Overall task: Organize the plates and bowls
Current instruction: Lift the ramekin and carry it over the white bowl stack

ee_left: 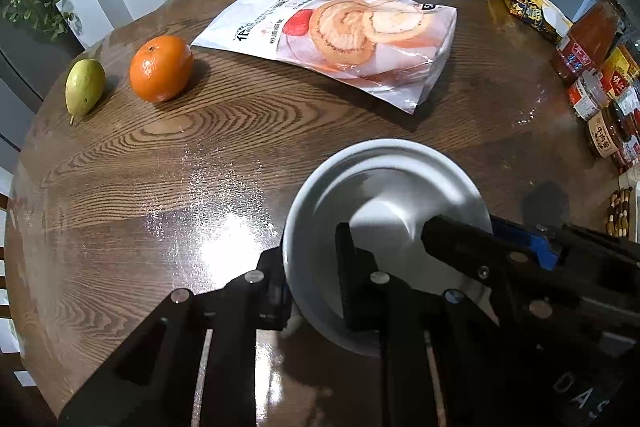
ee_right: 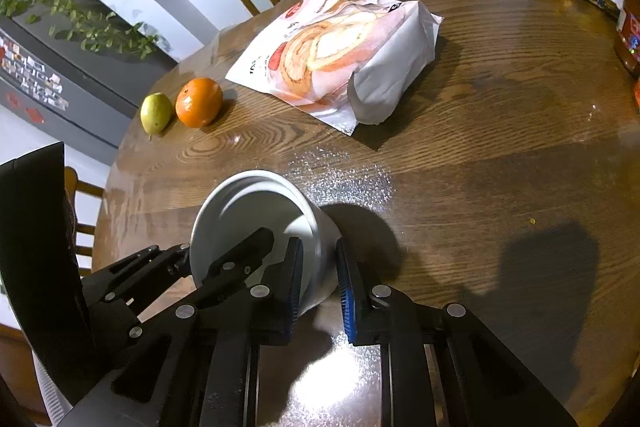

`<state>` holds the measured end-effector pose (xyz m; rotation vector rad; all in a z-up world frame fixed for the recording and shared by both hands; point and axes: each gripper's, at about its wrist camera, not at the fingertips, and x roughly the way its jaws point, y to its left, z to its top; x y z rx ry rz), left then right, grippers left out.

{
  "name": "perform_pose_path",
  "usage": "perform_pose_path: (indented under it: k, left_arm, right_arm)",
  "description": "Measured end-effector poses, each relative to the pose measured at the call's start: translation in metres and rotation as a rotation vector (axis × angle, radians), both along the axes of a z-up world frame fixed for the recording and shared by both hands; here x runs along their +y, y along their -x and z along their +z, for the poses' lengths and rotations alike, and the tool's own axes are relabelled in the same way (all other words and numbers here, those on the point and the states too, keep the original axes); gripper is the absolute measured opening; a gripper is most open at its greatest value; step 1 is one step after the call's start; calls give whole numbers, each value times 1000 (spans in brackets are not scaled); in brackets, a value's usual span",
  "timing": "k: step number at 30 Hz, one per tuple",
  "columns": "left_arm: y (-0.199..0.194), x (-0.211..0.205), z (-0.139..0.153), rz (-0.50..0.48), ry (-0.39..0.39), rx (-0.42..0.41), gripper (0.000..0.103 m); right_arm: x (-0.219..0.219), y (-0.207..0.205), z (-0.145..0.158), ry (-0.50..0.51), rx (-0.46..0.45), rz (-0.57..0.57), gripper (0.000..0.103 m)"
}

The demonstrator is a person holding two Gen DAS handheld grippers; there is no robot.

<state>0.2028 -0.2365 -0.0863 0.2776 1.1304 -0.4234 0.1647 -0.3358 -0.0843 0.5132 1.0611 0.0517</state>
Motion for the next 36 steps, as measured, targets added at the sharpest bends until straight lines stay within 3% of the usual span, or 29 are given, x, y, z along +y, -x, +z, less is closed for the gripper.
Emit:
perform_pose_path:
  k: [18, 36]
  left_arm:
    - [30, 0, 43, -40, 25, -109, 16]
    - [96, 8, 82, -108, 40, -190, 16]
  right_arm:
    - [-1, 36, 45, 17, -115, -37, 19]
    - [17, 107, 82, 64, -189, -89, 19]
